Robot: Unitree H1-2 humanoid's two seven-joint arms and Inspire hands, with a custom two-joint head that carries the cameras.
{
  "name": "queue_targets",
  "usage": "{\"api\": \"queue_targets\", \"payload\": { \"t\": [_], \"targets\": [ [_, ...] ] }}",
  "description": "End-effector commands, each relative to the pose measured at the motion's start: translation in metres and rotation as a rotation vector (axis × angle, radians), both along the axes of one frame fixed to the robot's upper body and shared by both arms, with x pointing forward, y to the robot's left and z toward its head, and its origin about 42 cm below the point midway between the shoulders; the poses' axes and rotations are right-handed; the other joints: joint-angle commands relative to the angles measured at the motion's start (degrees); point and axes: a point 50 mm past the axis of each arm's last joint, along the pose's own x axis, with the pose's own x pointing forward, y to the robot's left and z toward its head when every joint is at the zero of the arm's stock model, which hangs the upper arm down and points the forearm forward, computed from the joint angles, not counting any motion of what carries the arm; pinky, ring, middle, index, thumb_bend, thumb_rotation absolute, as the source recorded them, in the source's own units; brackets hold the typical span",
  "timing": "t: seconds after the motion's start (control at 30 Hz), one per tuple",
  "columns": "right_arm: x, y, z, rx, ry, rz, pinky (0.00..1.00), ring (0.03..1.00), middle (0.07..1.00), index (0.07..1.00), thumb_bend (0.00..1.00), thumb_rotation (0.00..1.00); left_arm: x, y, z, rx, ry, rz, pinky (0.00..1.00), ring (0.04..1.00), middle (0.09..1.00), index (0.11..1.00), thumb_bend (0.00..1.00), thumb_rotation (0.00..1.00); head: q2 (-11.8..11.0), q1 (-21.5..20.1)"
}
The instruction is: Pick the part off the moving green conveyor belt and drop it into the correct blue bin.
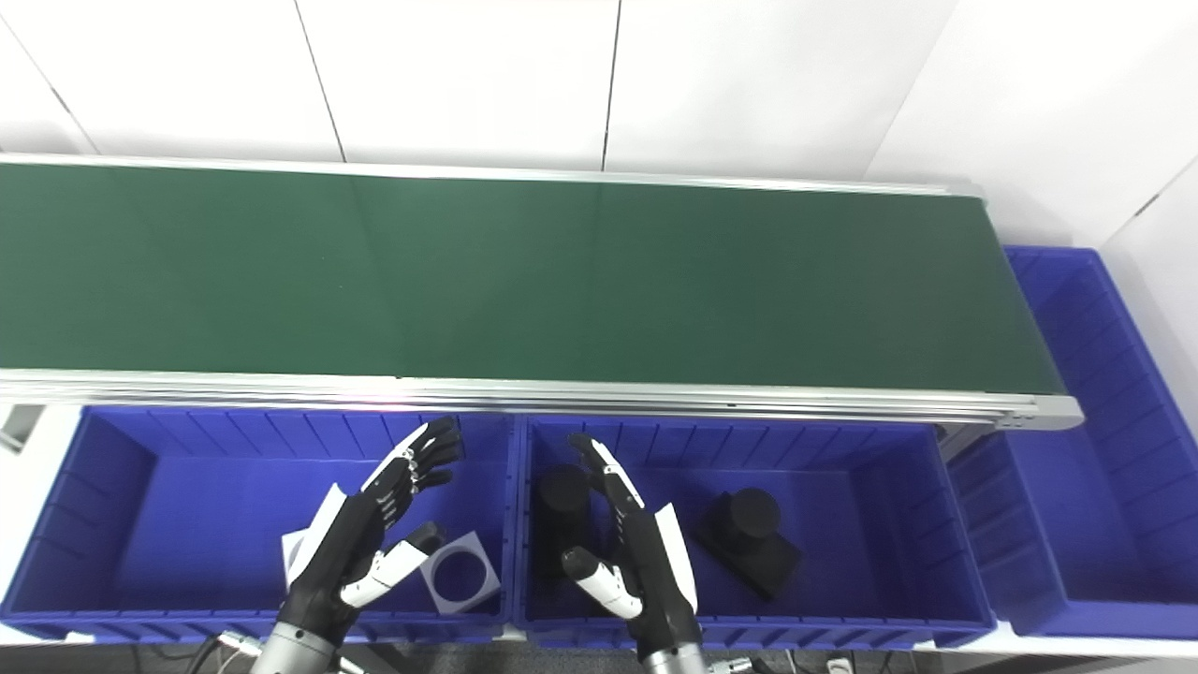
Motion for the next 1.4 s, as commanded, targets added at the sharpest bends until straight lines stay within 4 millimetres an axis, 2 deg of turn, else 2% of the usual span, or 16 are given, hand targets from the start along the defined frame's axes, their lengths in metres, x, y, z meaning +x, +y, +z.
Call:
{"api": "queue_targets", "payload": {
  "t": [0.0,0.13,0.33,0.47,0.73,1.37],
  "targets": [
    [0.0033,0.0003,0.0084,0.022,-0.074,-0.011,0.88,0.899,0.952,0.900,0.97,0.91,0.0047,-0.0013,0.0090,-0.014,-0.077,0.015,0.84,0.877,0.899,0.901,0.71,0.75,-0.07,0.06],
    [0.0072,-0.0043,0.0114,0.019,-0.075,-0.027,0.89,0.902,0.961,0.908,0.97,0.91,0.0015,-0.0026,0.0106,-0.018,-0.118,0.079,0.80,0.849,0.865,0.858,0.69,0.80,-0.41,0.18],
    [0.0088,-0.0062,0.0097,0.018,-0.082,-0.028,0.88,0.902,0.962,0.907,0.97,0.92,0.0015,-0.0049,0.0103,-0.070,-0.104,0.092,0.81,0.852,0.869,0.855,0.65,0.84,-1.72,0.81],
    [0.0082,-0.0061,0.0051,0.018,-0.078,-0.028,0.88,0.907,0.961,0.907,0.97,0.91,0.0014,-0.0058,0.0072,-0.080,-0.088,0.075,0.82,0.861,0.884,0.867,0.71,0.85,-3.02,1.10],
    [0.0071,-0.0061,0.0048,0.012,-0.078,-0.028,0.87,0.894,0.953,0.904,0.96,0.90,0.0003,-0.0069,0.0068,-0.130,-0.070,0.030,0.85,0.893,0.918,0.896,0.84,0.84,-2.74,1.10],
    [0.0058,-0.0038,0.0060,0.010,-0.074,-0.025,0.86,0.892,0.951,0.906,0.98,0.90,0.0014,-0.0071,0.0099,-0.113,-0.079,0.030,0.85,0.893,0.911,0.886,0.83,0.83,-1.79,0.74]
  ]
}}
